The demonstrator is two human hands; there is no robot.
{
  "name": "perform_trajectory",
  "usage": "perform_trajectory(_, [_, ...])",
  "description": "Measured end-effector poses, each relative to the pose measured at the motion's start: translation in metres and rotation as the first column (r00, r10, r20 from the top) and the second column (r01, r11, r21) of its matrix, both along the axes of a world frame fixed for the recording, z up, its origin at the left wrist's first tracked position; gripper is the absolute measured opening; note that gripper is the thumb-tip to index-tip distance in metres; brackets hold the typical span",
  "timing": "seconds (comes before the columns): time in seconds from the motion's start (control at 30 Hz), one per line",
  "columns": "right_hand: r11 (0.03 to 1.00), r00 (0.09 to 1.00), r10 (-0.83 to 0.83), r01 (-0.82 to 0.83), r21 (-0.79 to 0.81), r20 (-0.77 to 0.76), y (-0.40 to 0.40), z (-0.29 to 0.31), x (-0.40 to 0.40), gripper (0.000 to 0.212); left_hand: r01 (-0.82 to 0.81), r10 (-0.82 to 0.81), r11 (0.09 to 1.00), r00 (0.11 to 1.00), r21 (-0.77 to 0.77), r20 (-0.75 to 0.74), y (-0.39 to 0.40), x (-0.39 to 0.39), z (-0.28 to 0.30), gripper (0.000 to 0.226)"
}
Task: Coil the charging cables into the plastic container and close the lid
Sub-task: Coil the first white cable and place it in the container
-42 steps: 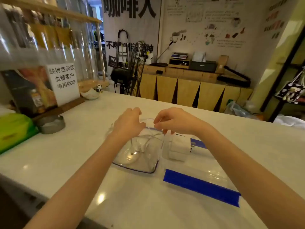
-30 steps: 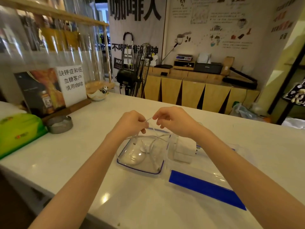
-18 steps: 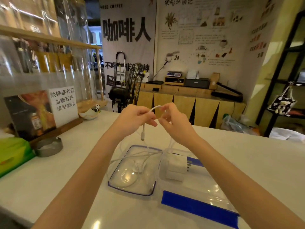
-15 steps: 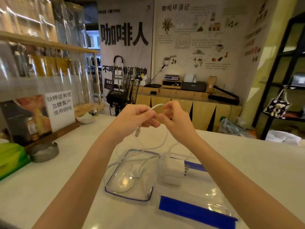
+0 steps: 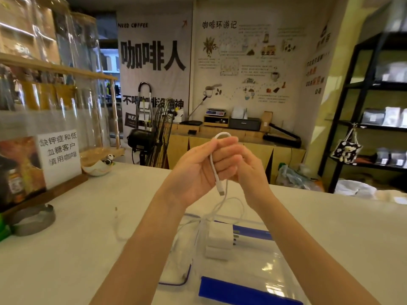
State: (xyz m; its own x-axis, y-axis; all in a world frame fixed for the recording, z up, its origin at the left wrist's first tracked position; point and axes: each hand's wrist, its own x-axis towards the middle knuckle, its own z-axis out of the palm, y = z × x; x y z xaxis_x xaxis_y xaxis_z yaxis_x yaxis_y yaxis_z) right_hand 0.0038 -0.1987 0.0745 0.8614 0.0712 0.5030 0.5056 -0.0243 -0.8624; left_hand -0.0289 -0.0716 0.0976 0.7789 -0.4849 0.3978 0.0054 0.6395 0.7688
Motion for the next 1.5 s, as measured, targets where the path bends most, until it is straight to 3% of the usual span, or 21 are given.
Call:
perform_trajectory(0.1, [0.989,0.972,0.149,-0.145,0.035,-0.183,-0.002,-0.001,-0.022,0.023,-0.013,0.010,0.988,1.000,-0.155,-0.018,-0.005,0.012,0.005,0.038])
perform_trajectory(0.27, [0.941,0.927,0.253,-0.302,-0.151,-0.277,0.000,-0.007,-0.053,0.024,0.037,-0.092,0.908,0.989,-0.416,-0.113,0.000,0.029,0.004,0.036])
perform_trajectory(0.33, [0.933,0.907,0.270,-0.330,-0.145,-0.324,0.003,-0.010,-0.057,0.026,0.035,-0.096,0.907,0.987,-0.419,-0.126,-0.004,0.029,0.003,0.038])
perform_trajectory(0.53, [0.897,0.755,0.428,-0.422,0.131,-0.496,0.009,-0.013,-0.059,0.025,-0.086,0.057,0.960,0.992,-0.268,-0.114,-0.012,0.032,0.006,0.040])
perform_trajectory(0.6, [0.894,0.749,0.447,-0.354,0.274,-0.489,0.010,-0.014,-0.056,0.021,-0.097,0.071,0.965,0.991,-0.242,-0.115,-0.010,0.036,0.004,0.040])
perform_trajectory(0.7, [0.815,0.814,0.368,-0.050,0.577,-0.449,0.008,-0.025,-0.046,0.012,-0.098,0.060,0.949,0.989,-0.300,-0.134,-0.007,0.041,0.001,0.036])
perform_trajectory(0.77, [0.780,0.860,0.247,0.097,0.618,-0.446,0.005,-0.032,-0.038,0.011,-0.087,0.039,0.936,0.989,-0.342,-0.146,-0.009,0.042,-0.001,0.035])
perform_trajectory(0.83, [0.832,0.868,0.162,0.136,0.538,-0.470,0.002,-0.035,-0.034,0.012,-0.088,0.042,0.932,0.990,-0.352,-0.135,-0.014,0.042,-0.003,0.034])
perform_trajectory(0.93, [0.958,0.863,0.102,0.049,0.283,-0.494,0.003,-0.038,-0.035,0.013,-0.089,0.068,0.943,0.995,-0.321,-0.077,-0.019,0.040,-0.004,0.030])
perform_trajectory(1.1, [1.000,0.926,-0.020,0.011,-0.028,-0.377,0.002,-0.029,-0.038,0.014,-0.335,0.330,0.942,0.934,0.013,0.139,-0.024,0.042,-0.012,0.024])
perform_trajectory(1.37, [0.975,0.951,-0.057,-0.013,-0.223,-0.304,-0.016,0.003,-0.053,0.021,-0.495,0.381,0.826,0.843,0.270,0.380,-0.018,0.040,-0.010,0.025])
perform_trajectory(1.5, [0.970,0.984,-0.017,-0.027,-0.240,-0.178,-0.024,0.017,-0.065,0.017,-0.638,0.304,0.655,0.714,0.406,0.631,-0.020,0.032,-0.007,0.024])
